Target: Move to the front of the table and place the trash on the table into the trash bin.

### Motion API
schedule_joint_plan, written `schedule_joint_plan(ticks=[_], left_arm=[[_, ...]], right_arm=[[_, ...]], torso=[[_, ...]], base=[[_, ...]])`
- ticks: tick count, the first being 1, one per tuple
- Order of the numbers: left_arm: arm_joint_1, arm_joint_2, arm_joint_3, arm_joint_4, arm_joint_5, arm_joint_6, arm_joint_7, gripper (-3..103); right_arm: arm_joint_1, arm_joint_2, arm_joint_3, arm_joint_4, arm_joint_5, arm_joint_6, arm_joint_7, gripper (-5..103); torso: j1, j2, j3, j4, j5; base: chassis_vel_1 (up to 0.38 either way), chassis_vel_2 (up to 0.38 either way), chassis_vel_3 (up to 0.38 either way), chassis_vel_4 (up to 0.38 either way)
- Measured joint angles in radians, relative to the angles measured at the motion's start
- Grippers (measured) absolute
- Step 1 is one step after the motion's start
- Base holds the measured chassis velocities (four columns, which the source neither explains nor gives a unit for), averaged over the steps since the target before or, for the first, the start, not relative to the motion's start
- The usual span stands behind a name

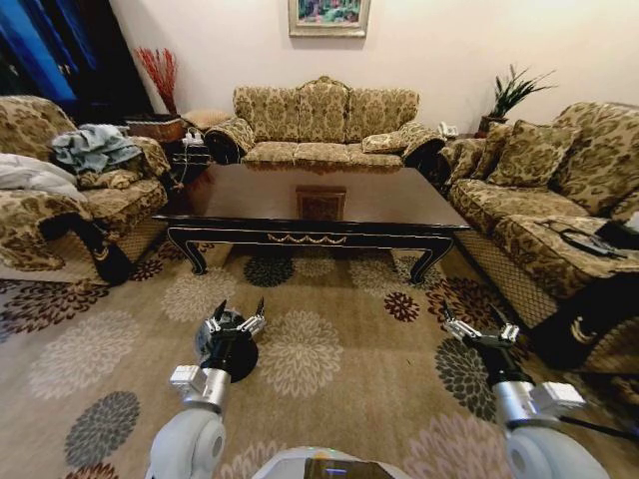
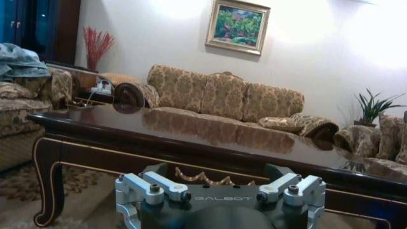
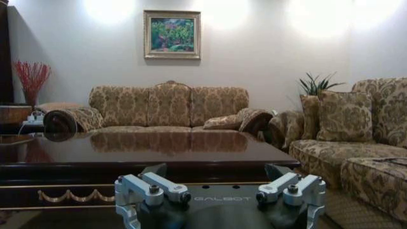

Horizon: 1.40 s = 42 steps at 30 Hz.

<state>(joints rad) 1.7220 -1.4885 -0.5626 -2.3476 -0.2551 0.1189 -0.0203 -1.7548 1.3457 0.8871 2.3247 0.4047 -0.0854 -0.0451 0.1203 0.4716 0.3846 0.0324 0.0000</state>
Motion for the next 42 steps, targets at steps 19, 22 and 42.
schedule_joint_plan(ticks=[19, 22, 42], left_arm=[[0.000, 0.000, 0.000, 0.000, 0.000, 0.000, 0.000, 100], [0.000, 0.000, 0.000, 0.000, 0.000, 0.000, 0.000, 100], [0.000, 0.000, 0.000, 0.000, 0.000, 0.000, 0.000, 100]], right_arm=[[0.000, 0.000, 0.000, 0.000, 0.000, 0.000, 0.000, 100], [0.000, 0.000, 0.000, 0.000, 0.001, 0.000, 0.000, 100], [0.000, 0.000, 0.000, 0.001, 0.001, 0.000, 0.000, 100]], torso=[[0.000, 0.000, 0.000, 0.0000, 0.0000], [0.000, 0.000, 0.000, 0.0000, 0.0000], [0.000, 0.000, 0.000, 0.0000, 0.0000]], base=[[0.000, 0.000, 0.000, 0.000], [0.000, 0.000, 0.000, 0.000], [0.000, 0.000, 0.000, 0.000]])
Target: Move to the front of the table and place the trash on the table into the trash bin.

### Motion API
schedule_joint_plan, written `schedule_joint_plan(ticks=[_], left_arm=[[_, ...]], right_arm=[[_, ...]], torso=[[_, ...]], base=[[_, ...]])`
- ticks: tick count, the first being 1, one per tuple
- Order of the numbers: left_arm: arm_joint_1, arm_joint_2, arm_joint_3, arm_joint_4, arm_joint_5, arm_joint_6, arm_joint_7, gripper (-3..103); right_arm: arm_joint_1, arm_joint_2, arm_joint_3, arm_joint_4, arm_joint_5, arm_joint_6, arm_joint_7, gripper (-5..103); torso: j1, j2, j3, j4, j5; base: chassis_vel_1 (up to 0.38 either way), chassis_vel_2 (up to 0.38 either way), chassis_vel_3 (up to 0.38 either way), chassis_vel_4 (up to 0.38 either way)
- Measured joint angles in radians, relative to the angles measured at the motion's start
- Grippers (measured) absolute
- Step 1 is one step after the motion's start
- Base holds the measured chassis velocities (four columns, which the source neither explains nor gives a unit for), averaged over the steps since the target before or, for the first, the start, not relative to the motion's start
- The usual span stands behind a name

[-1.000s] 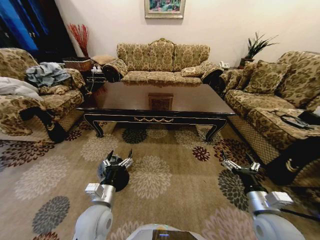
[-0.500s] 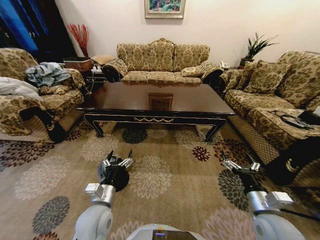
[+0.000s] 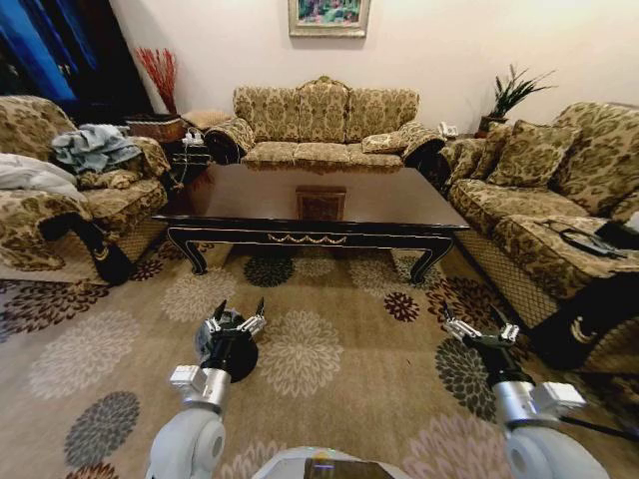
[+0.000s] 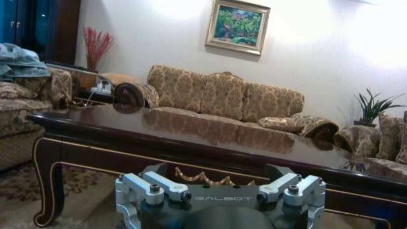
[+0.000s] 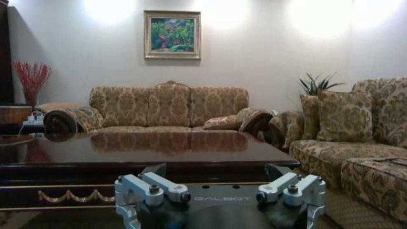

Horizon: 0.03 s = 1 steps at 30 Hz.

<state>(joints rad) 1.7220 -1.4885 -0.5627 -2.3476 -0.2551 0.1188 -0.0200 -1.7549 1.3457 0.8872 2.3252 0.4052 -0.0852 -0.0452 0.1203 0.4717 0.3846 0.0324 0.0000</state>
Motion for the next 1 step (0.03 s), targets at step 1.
schedule_joint_plan(ticks=[1], left_arm=[[0.000, 0.000, 0.000, 0.000, 0.000, 0.000, 0.000, 100]], right_arm=[[0.000, 0.000, 0.000, 0.000, 0.000, 0.000, 0.000, 100]], torso=[[0.000, 0.000, 0.000, 0.0000, 0.0000]], base=[[0.000, 0.000, 0.000, 0.000]])
